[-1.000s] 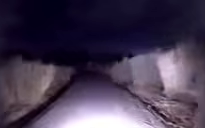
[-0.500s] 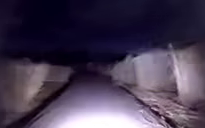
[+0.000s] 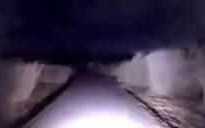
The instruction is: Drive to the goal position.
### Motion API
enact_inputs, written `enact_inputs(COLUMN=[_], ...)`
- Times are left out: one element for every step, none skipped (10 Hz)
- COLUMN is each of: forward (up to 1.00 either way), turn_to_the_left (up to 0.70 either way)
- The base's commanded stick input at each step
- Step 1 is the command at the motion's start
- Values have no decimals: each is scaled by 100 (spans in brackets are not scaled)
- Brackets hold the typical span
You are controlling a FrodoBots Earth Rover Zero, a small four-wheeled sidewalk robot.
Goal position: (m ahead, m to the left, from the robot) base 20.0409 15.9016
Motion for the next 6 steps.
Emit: enact_inputs(forward=[85, 85, 85, 85, 85, 85], turn_to_the_left=[0, 0, 0, 0, 0, 0])
